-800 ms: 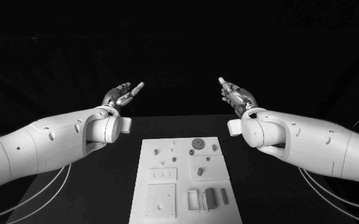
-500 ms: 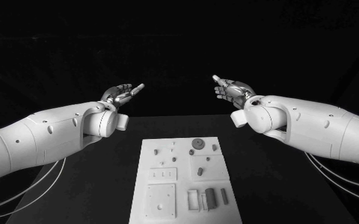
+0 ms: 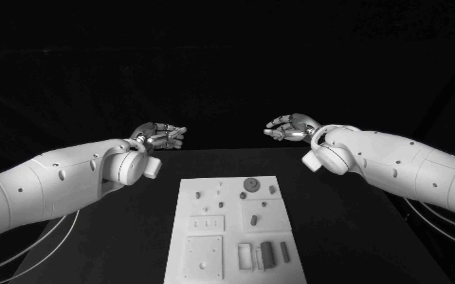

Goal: Assemble the parts on the task board

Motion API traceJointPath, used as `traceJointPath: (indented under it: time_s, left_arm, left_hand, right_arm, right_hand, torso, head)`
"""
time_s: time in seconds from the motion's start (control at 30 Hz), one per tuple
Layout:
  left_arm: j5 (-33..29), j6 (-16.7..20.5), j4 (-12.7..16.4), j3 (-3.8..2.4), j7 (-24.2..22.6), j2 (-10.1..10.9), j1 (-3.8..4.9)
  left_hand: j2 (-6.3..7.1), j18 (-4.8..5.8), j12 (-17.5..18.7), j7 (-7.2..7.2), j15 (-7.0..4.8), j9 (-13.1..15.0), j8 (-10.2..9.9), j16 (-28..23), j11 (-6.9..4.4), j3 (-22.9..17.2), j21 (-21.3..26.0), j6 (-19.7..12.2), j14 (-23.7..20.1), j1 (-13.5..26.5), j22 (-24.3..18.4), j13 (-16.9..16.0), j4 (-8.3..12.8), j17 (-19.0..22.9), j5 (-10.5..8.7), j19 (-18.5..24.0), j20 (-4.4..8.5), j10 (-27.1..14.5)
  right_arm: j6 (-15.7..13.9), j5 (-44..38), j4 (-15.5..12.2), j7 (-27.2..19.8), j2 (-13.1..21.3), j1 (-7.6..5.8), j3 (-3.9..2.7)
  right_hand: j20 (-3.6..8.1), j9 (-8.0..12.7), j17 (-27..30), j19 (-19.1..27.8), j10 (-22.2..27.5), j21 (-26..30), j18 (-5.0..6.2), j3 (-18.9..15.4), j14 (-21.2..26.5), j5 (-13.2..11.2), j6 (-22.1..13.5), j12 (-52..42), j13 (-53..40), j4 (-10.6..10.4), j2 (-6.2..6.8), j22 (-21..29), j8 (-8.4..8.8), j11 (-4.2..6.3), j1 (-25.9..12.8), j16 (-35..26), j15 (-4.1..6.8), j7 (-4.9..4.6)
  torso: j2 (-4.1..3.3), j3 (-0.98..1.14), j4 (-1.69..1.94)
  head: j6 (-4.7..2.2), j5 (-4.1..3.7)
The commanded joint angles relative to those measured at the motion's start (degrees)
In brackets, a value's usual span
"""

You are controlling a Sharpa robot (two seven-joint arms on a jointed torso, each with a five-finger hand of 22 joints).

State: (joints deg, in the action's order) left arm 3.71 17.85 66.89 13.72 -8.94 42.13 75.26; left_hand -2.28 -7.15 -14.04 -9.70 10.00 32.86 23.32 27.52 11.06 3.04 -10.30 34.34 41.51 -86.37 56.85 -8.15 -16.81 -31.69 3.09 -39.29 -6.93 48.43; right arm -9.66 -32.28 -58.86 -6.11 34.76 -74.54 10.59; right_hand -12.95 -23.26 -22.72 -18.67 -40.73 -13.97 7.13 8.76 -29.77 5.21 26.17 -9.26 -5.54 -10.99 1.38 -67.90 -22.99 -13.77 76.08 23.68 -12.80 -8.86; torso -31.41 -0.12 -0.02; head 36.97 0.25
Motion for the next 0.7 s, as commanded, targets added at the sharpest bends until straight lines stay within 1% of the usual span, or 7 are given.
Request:
traceJointPath:
  time_s: [0.03,0.1,0.17,0.3,0.37,0.5,0.7]
  left_arm:
    - [2.6,-5.7,0.8,-0.14,-1.1,0.3,0.22]
    - [2.7,-6.6,1.8,-0.14,-1.2,0.9,0.24]
    - [2.8,-7.2,2.9,-0.14,-1.3,1.4,0.25]
    - [3.0,-7.5,5.4,-0.14,-1.4,2.6,0.26]
    - [3.2,-7.6,6.1,-0.14,-1.4,2.8,0.26]
    - [3.3,-7.5,7.7,-0.14,-1.3,3.6,0.27]
    - [3.4,-7.2,9.1,-0.16,-1.2,4.7,0.37]
  left_hand:
    - [0.1,-1.02,-1.1,-2.1,-1.37,-0.7,0.5,0.7,-0.62,-1.0,-0.3,3.5,3.8,-1.7,-1.3,-0.5,-0.1,-0.2,0.04,-4.1,0.39,4.0]
    - [0.04,-1.65,-1.2,-1.74,-2.64,-1.7,0.0,1.2,-1.68,-1.2,-0.5,6.2,7.5,-1.8,-2.5,-0.8,-0.2,-0.5,-0.09,-8.0,0.96,7.0]
    - [0.13,-1.64,-0.4,-1.61,-2.94,-2.8,-0.9,0.6,-1.9,-0.8,0.2,7.6,8.9,-1.1,-3.8,-0.6,0.0,-0.5,-0.28,-9.7,1.3,8.3]
    - [0.52,-1.32,0.7,-1.57,-2.98,-3.7,-1.8,-0.4,-1.95,-0.6,1.0,8.4,9.6,-0.7,-4.9,-0.4,0.0,-0.6,-0.26,-10.6,1.6,9.1]
    - [0.62,-1.13,1.3,-1.62,-2.98,-4.1,-2.3,-0.8,-1.92,-0.5,1.3,8.7,9.8,-0.6,-5.3,-0.2,0.0,-0.7,-0.27,-10.9,1.77,9.3]
    - [0.71,-0.87,1.9,-1.69,-2.95,-4.5,-2.8,-1.2,-1.89,-0.5,1.7,8.8,10.1,-0.6,-5.7,-0.1,0.0,-0.8,-0.27,-11.2,1.98,9.6]
    - [0.89,-0.62,2.6,-1.8,-2.91,-4.9,-3.3,-1.6,-1.79,-0.4,2.0,8.8,10.3,-0.4,-6.0,0.0,0.0,-1.0,-0.27,-11.6,2.2,9.7]
  right_arm:
    - [1.0,-19.2,-0.2,1.2,-0.5,0.04,-0.11]
    - [2.4,-25.6,-0.3,1.9,-0.8,0.06,-0.11]
    - [2.4,-30.7,-0.6,2.1,-1.0,0.11,-0.11]
    - [2.2,-37.3,-1.4,2.3,-1.3,0.44,-0.13]
    - [2.0,-40.3,-1.7,2.3,-1.5,0.63,-0.13]
    - [1.9,-45.2,-2.6,2.5,-1.7,0.92,-0.14]
    - [1.4,-52.3,-4.1,3.2,-2.3,1.44,-0.14]
  right_hand:
    - [0.17,-0.3,-1.8,-13.4,-14.1,-1.6,4.96,-0.7,-14.4,0.5,10.9,-3.1,-1.5,3.1,1.23,-1.3,-2.16,3.27,6.2,3.8,3.86,-4.25]
    - [0.23,-0.2,-2.8,-17.8,-17.4,-2.4,6.43,-1.1,-18.8,0.5,13.8,-3.3,-2.0,4.5,1.42,-0.9,-2.16,4.47,7.2,4.8,5.3,-3.58]
    - [0.33,0.0,-4.2,-22.0,-19.8,-3.5,7.78,-1.5,-22.6,0.6,15.7,-2.8,-2.5,5.3,1.5,-0.8,-1.54,5.25,7.2,5.5,6.75,-3.02]
    - [1.83,0.0,-6.8,-27.5,-23.9,-5.5,7.87,-1.5,-28.6,0.6,17.9,-3.3,-3.8,6.7,1.73,-1.1,-1.07,6.77,7.3,7.7,8.97,-2.41]
    - [3.4,-0.1,-9.0,-32.0,-25.4,-7.6,7.87,-1.5,-32.7,0.6,18.9,-3.1,-4.5,7.7,1.83,-1.8,-0.69,7.3,7.3,10.4,10.84,-2.13]
    - [6.48,-0.1,-13.7,-39.6,-27.0,-12.3,7.87,-1.4,-39.6,0.6,20.3,-2.5,-5.7,9.9,1.91,-4.0,0.04,8.25,6.9,17.4,13.44,-1.75]
    - [10.32,-0.1,-22.1,-45.5,-28.4,-19.8,7.87,1.2,-42.4,0.7,22.3,0.3,-7.5,15.1,1.58,-8.6,2.09,9.01,4.2,30.7,14.15,-1.33]
  torso:
    - [-0.35,0.14,0.31]
    - [-0.64,0.29,0.54]
    - [-0.99,0.42,0.7]
    - [-1.96,0.65,1.21]
    - [-2.55,0.77,1.56]
    - [-3.29,0.89,2.05]
    - [-4.77,1.09,3.01]
  head:
    - [0.08,0.12]
    - [0.09,0.11]
    - [0.08,0.06]
    - [0.01,-0.37]
    - [-0.03,-0.57]
    - [0.18,-0.67]
    - [0.43,-1.08]
